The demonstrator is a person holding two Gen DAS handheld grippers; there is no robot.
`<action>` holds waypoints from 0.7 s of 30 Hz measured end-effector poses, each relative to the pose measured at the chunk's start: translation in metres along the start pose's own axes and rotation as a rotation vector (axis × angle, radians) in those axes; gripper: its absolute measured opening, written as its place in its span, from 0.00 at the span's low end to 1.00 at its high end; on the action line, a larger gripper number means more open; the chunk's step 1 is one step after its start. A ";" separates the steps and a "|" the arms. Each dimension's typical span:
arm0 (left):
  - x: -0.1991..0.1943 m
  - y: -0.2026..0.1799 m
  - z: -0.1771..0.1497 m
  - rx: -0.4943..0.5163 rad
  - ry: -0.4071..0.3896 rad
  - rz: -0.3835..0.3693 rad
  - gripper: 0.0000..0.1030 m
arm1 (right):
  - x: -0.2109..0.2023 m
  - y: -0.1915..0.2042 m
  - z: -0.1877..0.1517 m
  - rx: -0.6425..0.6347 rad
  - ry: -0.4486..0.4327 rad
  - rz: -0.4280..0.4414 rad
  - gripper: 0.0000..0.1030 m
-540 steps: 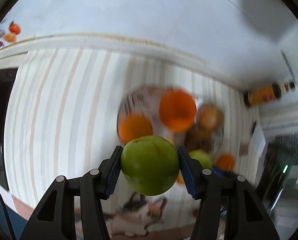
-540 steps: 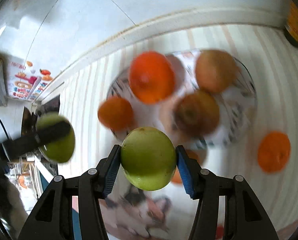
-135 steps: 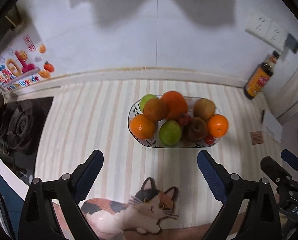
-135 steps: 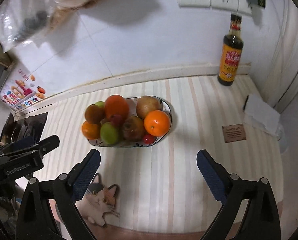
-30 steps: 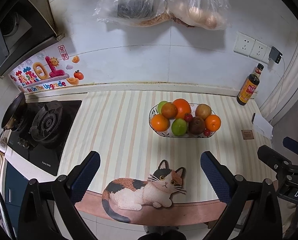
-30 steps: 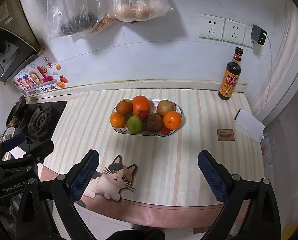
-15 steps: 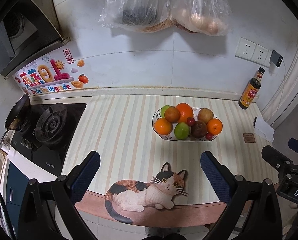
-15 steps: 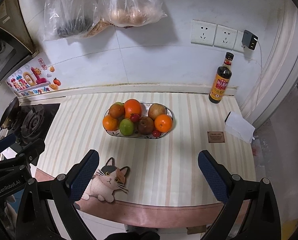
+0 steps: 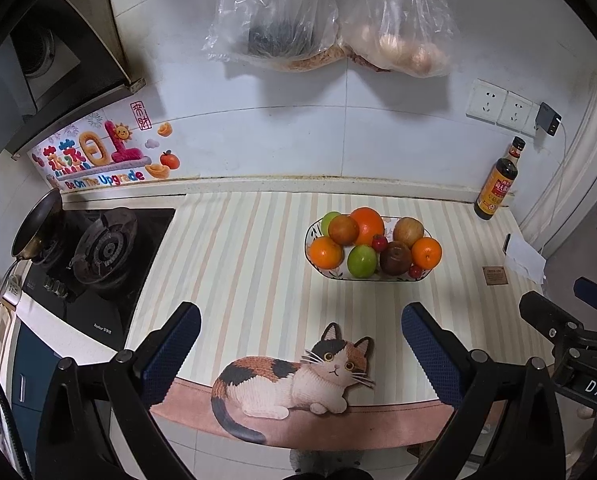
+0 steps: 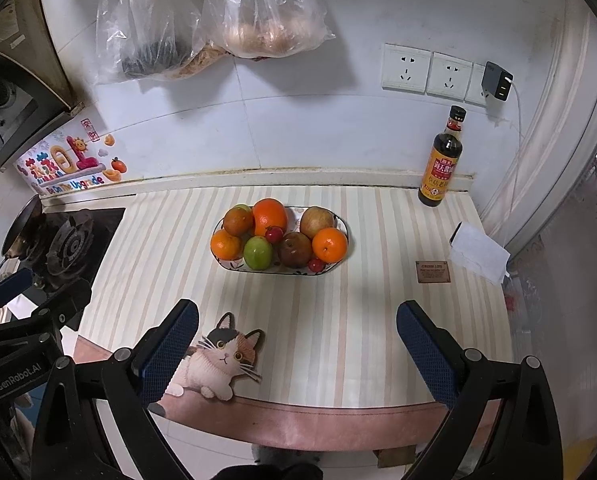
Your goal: Organize fruits
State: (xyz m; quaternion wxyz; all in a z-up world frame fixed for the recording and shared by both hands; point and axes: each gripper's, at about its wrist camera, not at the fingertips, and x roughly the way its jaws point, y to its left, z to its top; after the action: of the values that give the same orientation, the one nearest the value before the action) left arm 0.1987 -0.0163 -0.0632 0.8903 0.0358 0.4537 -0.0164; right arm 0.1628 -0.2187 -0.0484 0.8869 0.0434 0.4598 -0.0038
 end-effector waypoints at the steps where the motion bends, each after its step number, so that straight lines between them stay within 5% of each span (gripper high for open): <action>1: -0.001 0.000 -0.001 0.001 0.000 0.000 1.00 | 0.000 0.000 -0.001 0.000 0.000 0.000 0.98; 21: -0.011 0.003 -0.013 0.002 -0.004 0.000 1.00 | -0.009 0.003 -0.014 -0.001 -0.001 0.002 0.98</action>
State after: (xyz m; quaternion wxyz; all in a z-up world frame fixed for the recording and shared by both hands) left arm 0.1820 -0.0125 -0.0619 0.8911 0.0367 0.4520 -0.0167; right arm 0.1466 -0.2147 -0.0486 0.8872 0.0435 0.4592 -0.0025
